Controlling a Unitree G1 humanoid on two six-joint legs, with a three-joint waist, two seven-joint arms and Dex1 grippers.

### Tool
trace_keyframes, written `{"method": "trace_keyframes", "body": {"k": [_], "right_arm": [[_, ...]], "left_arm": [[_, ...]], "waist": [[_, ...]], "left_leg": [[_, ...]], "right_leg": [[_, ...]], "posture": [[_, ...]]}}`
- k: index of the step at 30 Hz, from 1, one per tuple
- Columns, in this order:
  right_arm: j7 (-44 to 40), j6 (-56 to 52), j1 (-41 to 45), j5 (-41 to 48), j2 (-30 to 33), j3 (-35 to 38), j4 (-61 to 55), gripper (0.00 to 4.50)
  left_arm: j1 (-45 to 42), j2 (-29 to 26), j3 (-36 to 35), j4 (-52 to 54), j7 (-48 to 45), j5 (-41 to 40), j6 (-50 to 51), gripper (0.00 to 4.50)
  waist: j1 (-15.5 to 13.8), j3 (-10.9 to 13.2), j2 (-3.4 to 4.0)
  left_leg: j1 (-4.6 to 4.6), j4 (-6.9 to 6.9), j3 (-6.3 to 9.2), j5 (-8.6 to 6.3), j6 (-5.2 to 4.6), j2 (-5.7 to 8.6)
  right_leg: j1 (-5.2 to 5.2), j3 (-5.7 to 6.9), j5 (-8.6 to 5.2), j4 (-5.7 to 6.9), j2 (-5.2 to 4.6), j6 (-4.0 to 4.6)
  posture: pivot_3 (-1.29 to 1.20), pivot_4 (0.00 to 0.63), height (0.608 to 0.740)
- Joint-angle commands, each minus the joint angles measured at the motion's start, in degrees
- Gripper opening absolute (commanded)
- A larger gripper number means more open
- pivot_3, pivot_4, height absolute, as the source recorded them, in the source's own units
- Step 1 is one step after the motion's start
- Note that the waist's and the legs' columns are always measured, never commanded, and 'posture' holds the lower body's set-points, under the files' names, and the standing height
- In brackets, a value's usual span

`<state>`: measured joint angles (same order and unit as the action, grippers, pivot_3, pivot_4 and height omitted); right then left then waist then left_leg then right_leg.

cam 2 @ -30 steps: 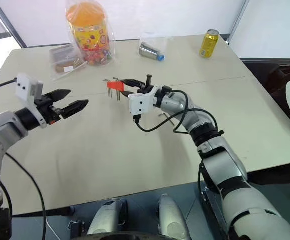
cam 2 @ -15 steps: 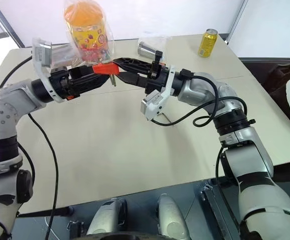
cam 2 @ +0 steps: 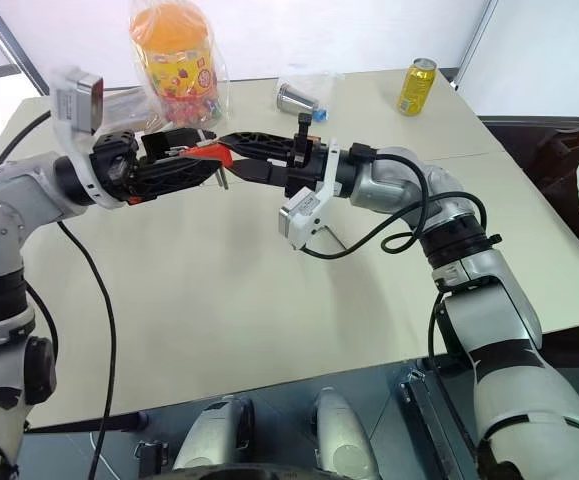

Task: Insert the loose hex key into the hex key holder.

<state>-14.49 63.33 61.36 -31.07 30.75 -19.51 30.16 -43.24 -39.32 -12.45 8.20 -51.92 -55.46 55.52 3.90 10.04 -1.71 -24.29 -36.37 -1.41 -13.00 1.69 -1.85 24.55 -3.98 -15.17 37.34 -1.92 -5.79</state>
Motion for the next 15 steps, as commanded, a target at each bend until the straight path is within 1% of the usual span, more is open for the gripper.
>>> {"method": "trace_keyframes", "body": {"k": [1, 11, 14, 15], "right_arm": [[-1.07, 0.35, 2.12, 3.08, -0.35, 0.44, -0.10, 1.02], [-3.96, 0.12, 2.22, 5.90, -0.67, 0.78, -0.43, 1.02], [-4.70, -0.45, 2.03, 6.47, -0.86, 0.84, -0.53, 1.02], [-4.88, -0.57, 1.99, 6.61, -0.90, 0.86, -0.56, 1.02]], "left_arm": [[0.78, -1.64, 0.21, 2.50, -0.98, 1.82, -2.44, 4.50], [2.36, -1.45, 1.03, 1.93, -1.45, 4.27, -4.79, 4.50], [1.96, -0.78, 0.78, 1.81, -1.10, 3.72, -4.84, 3.66], [1.87, -0.64, 0.73, 1.78, -0.97, 3.59, -4.81, 3.14]], "waist": [[0.01, 0.00, 0.00], [-0.09, 0.00, 0.00], [-0.07, 0.00, 0.00], [-0.08, 0.00, 0.00]], "left_leg": [[0.00, 0.00, 0.00, 0.00, 0.00, 0.00], [0.00, -0.03, -0.01, 0.01, 0.01, 0.00], [0.00, -0.03, -0.01, 0.01, 0.01, 0.00], [0.00, -0.03, 0.00, 0.01, 0.01, -0.01]], "right_leg": [[0.00, 0.00, 0.00, 0.00, 0.00, 0.00], [-0.01, 0.00, 0.00, 0.02, 0.01, 0.00], [-0.01, 0.01, 0.00, 0.03, 0.01, 0.00], [-0.01, 0.01, 0.00, 0.03, 0.01, 0.00]], "posture": [[0.00, 0.150, 0.740], [0.00, 0.150, 0.740], [0.00, 0.150, 0.740], [0.00, 0.150, 0.740]]}}
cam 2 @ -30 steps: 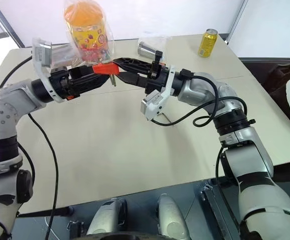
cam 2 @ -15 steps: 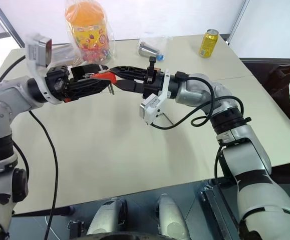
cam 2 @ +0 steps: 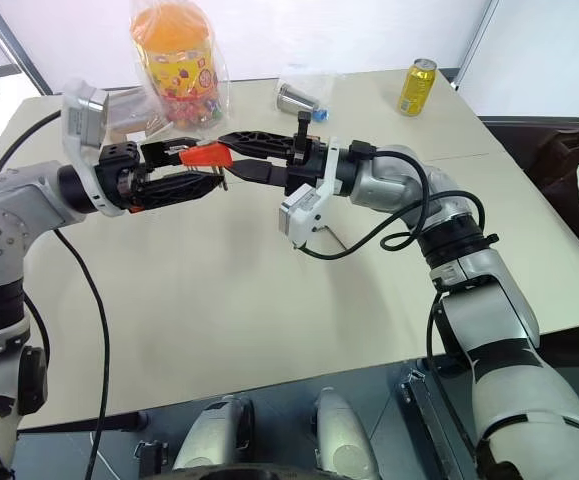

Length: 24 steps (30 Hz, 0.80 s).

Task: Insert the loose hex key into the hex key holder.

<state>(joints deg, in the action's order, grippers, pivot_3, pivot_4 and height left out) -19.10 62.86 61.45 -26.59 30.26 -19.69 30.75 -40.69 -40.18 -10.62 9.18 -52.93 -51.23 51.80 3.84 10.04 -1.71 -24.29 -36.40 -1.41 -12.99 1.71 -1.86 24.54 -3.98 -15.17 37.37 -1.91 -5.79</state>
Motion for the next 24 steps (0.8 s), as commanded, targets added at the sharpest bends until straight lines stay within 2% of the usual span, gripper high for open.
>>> {"method": "trace_keyframes", "body": {"k": [1, 3, 6, 20, 22, 24], "right_arm": [[-0.47, -0.18, 1.79, 2.25, -0.38, 1.06, -1.30, 1.02], [-0.84, -0.40, 1.61, 2.45, -0.44, 1.07, -1.57, 1.02], [-1.42, -0.61, 1.28, 2.80, -0.38, 1.10, -2.12, 1.02], [-6.48, -2.03, -0.97, 6.33, 0.08, -0.18, -4.94, 1.02], [-7.36, -2.07, -1.05, 6.95, 0.02, -0.27, -5.03, 2.11], [-7.99, -2.11, -1.12, 7.18, -0.02, -0.18, -5.08, 3.00]], "left_arm": [[-0.73, 0.38, -1.12, 0.91, 0.21, -0.75, -1.02, 2.72], [-0.88, 0.67, -1.16, 0.96, 0.40, -0.84, -1.02, 1.54], [-1.03, 1.19, -1.20, 0.95, 0.89, -0.94, -0.97, 0.05], [-0.39, 2.64, 0.07, 1.56, 1.16, -0.52, -1.31, 0.05], [-0.35, 2.72, 0.26, 1.56, 1.07, -0.42, -1.37, 0.00], [-0.32, 2.86, 0.41, 1.56, 0.98, -0.17, -1.52, 0.00]], "waist": [[-0.02, 0.00, 0.00], [-0.02, 0.00, 0.00], [0.00, 0.00, 0.00], [-0.04, 0.00, 0.00], [-0.05, 0.00, 0.00], [-0.03, 0.00, 0.00]], "left_leg": [[0.00, -0.01, 0.00, 0.00, 0.00, 0.00], [0.00, -0.02, 0.00, 0.00, 0.00, 0.00], [0.00, -0.05, 0.00, 0.00, 0.00, 0.00], [0.00, -0.16, 0.00, 0.00, 0.00, -0.01], [0.00, -0.17, 0.00, 0.00, 0.00, -0.01], [0.00, -0.19, 0.01, 0.00, 0.00, -0.01]], "right_leg": [[0.00, 0.00, 0.00, 0.00, 0.00, 0.00], [0.00, 0.00, 0.00, 0.02, 0.00, 0.00], [0.00, 0.00, 0.00, 0.05, 0.00, 0.00], [-0.01, 0.00, 0.00, 0.15, 0.01, 0.00], [-0.02, 0.00, 0.00, 0.16, 0.01, 0.00], [-0.02, 0.01, 0.00, 0.18, 0.02, 0.00]], "posture": [[0.00, 0.150, 0.740], [0.00, 0.150, 0.740], [0.00, 0.150, 0.740], [0.00, 0.150, 0.740], [0.00, 0.150, 0.740], [0.00, 0.150, 0.740]]}}
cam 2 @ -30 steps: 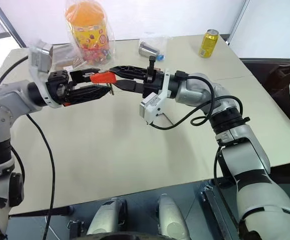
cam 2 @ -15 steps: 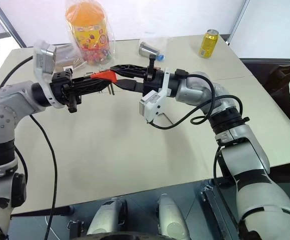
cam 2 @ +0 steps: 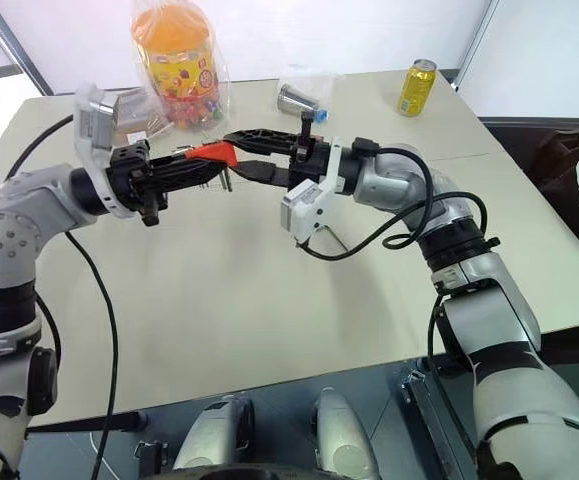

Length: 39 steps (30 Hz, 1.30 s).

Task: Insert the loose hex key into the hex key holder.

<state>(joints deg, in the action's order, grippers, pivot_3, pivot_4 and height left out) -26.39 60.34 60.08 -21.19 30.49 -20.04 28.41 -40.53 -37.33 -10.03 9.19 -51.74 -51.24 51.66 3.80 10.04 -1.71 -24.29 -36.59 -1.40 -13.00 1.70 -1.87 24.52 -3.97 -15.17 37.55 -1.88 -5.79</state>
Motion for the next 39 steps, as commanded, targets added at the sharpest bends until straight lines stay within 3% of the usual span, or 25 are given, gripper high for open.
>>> {"method": "trace_keyframes", "body": {"k": [1, 2, 3, 11, 16, 18, 22, 24, 30, 39], "right_arm": [[-1.00, 0.28, 0.21, 1.79, -0.23, 0.20, -2.78, 3.54], [-1.22, 0.19, 0.18, 1.75, -0.23, 0.23, -2.86, 4.16], [-1.48, -0.08, 0.12, 1.69, -0.19, 0.28, -2.94, 4.43], [-4.00, -3.40, -1.63, 3.06, 2.80, 2.04, -2.26, 4.43], [-11.87, -22.30, -6.13, 10.38, 4.43, 4.32, -2.98, 4.43], [-15.48, -34.80, -8.22, 14.06, 4.23, 5.94, -5.33, 4.43], [-23.58, -69.74, -11.33, 19.98, 3.87, 7.20, -13.39, 4.43], [-25.16, -80.53, -11.97, 21.09, 3.53, 6.95, -15.99, 4.43], [-27.30, -97.17, -12.08, 21.67, 2.45, 5.27, -14.62, 4.43], [-25.98, -100.35, -10.89, 20.86, -0.05, 4.98, -3.62, 4.43]], "left_arm": [[-0.46, 0.09, -0.09, 1.55, -0.26, 0.00, -1.47, 0.00], [-0.44, 0.15, -0.06, 1.55, -0.29, 0.08, -1.51, 0.00], [-0.41, 0.22, -0.01, 1.55, -0.29, 0.15, -1.57, 0.00], [0.28, -0.28, -0.35, 1.93, -0.44, 1.01, -2.68, 0.00], [0.97, -1.40, -1.46, 2.70, 0.05, 1.71, -3.40, 0.00], [1.68, -2.22, -1.95, 3.33, 0.15, 2.05, -3.88, 0.00], [2.61, -3.14, -2.55, 4.35, 1.05, 2.64, -4.96, 0.00], [2.72, -2.89, -2.86, 4.74, 2.09, 2.41, -5.25, 0.00], [3.49, -1.73, -2.65, 6.28, 4.36, 2.03, -5.60, 0.00], [5.02, -1.45, -2.70, 8.19, 6.67, 1.68, -5.66, 0.00]], "waist": [[0.01, 0.00, 0.00], [0.01, 0.00, 0.00], [0.00, 0.00, 0.00], [-0.37, 0.00, 0.00], [-1.05, 0.00, 0.00], [-1.27, 0.00, 0.00], [-1.38, 0.00, 0.00], [-1.42, 0.00, 0.00], [-1.39, 0.00, 0.00], [-1.33, 0.00, 0.00]], "left_leg": [[0.00, -0.01, 0.00, 0.00, 0.00, 0.00], [0.00, -0.03, 0.00, 0.00, 0.00, 0.00], [0.00, -0.04, 0.00, 0.00, 0.00, 0.00], [-0.03, -0.28, 0.00, -0.02, -0.03, -0.01], [-0.04, -0.42, -0.01, -0.03, -0.06, -0.03], [-0.04, -0.43, -0.03, -0.04, -0.07, -0.04], [-0.05, -0.48, -0.02, -0.04, -0.08, -0.06], [-0.05, -0.49, -0.02, -0.05, -0.09, -0.06], [-0.06, -0.51, -0.03, -0.07, -0.12, -0.06], [-0.08, -0.53, -0.04, -0.08, -0.14, -0.05]], "right_leg": [[0.00, 0.00, 0.00, 0.02, 0.00, 0.00], [0.00, 0.00, 0.00, 0.02, 0.01, 0.00], [0.00, 0.00, 0.00, 0.03, 0.01, 0.00], [-0.04, 0.01, 0.00, 0.12, 0.03, 0.00], [-0.09, 0.02, 0.00, 0.16, 0.05, 0.01], [-0.10, 0.01, 0.00, 0.17, 0.05, 0.01], [-0.09, 0.02, -0.01, 0.22, 0.06, 0.01], [-0.09, 0.02, -0.01, 0.24, 0.06, 0.01], [-0.08, 0.03, -0.01, 0.24, 0.11, 0.01], [-0.07, 0.03, -0.01, 0.23, 0.13, 0.01]], "posture": [[0.00, 0.150, 0.740], [0.00, 0.150, 0.740], [0.00, 0.150, 0.740], [0.00, 0.150, 0.740], [0.00, 0.150, 0.740], [0.00, 0.150, 0.740], [0.00, 0.150, 0.740], [0.00, 0.150, 0.740], [0.00, 0.150, 0.740], [0.00, 0.150, 0.740]]}}
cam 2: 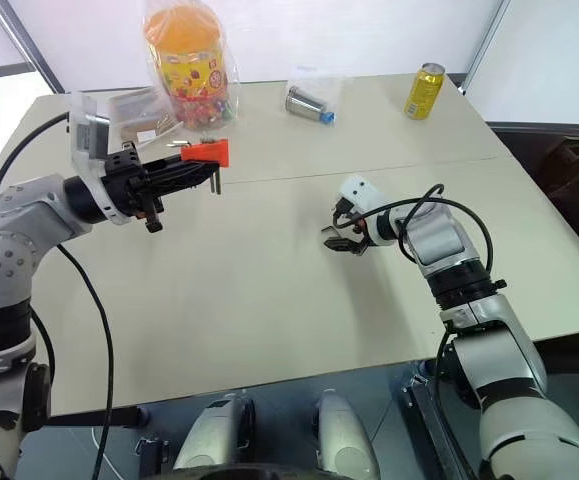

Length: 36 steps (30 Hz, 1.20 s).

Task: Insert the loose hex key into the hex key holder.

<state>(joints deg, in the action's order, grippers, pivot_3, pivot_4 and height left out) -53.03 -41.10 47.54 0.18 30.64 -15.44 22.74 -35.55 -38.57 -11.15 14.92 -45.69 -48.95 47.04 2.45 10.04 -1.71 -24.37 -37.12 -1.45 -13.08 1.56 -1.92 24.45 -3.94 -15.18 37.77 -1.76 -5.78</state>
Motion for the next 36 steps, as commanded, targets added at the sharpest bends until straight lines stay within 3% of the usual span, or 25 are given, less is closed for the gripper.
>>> {"method": "trace_keyframes", "body": {"k": [1, 2, 5, 12, 18, 27, 36], "right_arm": [[0.87, 1.67, 1.57, -0.69, -0.48, 0.31, 2.98, 4.43], [1.00, 2.09, 1.55, -0.78, -0.68, 0.29, 3.56, 4.43], [1.85, 2.58, 1.56, -0.90, -1.52, 0.35, 5.63, 3.57], [2.18, -0.07, 2.08, -0.03, -2.61, 1.41, 6.59, 0.03], [3.75, 0.52, 1.46, 1.67, -3.82, 4.28, 3.46, 0.03], [26.92, 28.00, 5.63, 6.54, -13.93, 20.58, -6.85, 0.03], [29.48, 21.03, 9.18, 24.22, -23.17, 25.76, -23.09, 0.03]], "left_arm": [[0.19, -0.20, -1.59, 2.67, 0.83, -0.63, -1.01, 0.00], [0.29, -0.21, -1.60, 2.81, 0.98, -0.66, -1.00, 0.00], [0.90, -0.31, -1.76, 3.49, 1.48, -0.84, -0.84, 0.00], [0.79, -0.57, -1.66, 3.45, 2.02, -0.98, -0.83, 0.00], [0.27, -0.11, -1.12, 2.98, 2.05, -0.74, -1.16, 0.00], [-1.73, 1.80, 0.33, 1.16, 2.87, 1.11, -2.88, 0.00], [-4.99, 4.11, 2.50, -1.62, 2.44, 4.41, -5.20, 0.00]], "waist": [[0.03, 0.00, 0.00], [0.05, 0.00, 0.00], [0.07, -0.01, -0.01], [0.06, -0.01, -0.02], [0.06, -0.01, -0.02], [0.13, 0.06, 0.08], [-0.11, 0.06, 0.08]], "left_leg": [[0.00, 0.00, 0.00, 0.00, 0.00, 0.00], [0.01, 0.00, 0.00, 0.00, 0.00, 0.00], [0.02, 0.00, 0.01, 0.00, -0.01, -0.01], [0.02, 0.00, 0.02, -0.01, -0.01, -0.01], [0.02, 0.00, 0.02, -0.01, -0.01, -0.01], [-0.05, 0.05, 0.02, -0.01, -0.01, -0.02], [-0.05, 0.06, 0.04, -0.01, -0.01, -0.04]], "right_leg": [[0.00, 0.00, 0.00, 0.00, 0.00, 0.00], [0.00, 0.00, 0.00, 0.00, 0.01, 0.00], [-0.01, 0.00, 0.00, 0.00, 0.03, 0.00], [-0.01, 0.00, 0.00, 0.01, 0.05, 0.00], [-0.02, 0.00, 0.00, 0.00, 0.04, 0.00], [0.09, -0.02, 0.00, 0.02, 0.05, -0.01], [0.07, 0.00, 0.00, 0.03, 0.02, 0.00]], "posture": [[0.00, 0.150, 0.740], [0.00, 0.150, 0.740], [0.00, 0.150, 0.740], [0.00, 0.150, 0.740], [0.00, 0.150, 0.740], [0.00, 0.150, 0.740], [0.00, 0.150, 0.740]]}}
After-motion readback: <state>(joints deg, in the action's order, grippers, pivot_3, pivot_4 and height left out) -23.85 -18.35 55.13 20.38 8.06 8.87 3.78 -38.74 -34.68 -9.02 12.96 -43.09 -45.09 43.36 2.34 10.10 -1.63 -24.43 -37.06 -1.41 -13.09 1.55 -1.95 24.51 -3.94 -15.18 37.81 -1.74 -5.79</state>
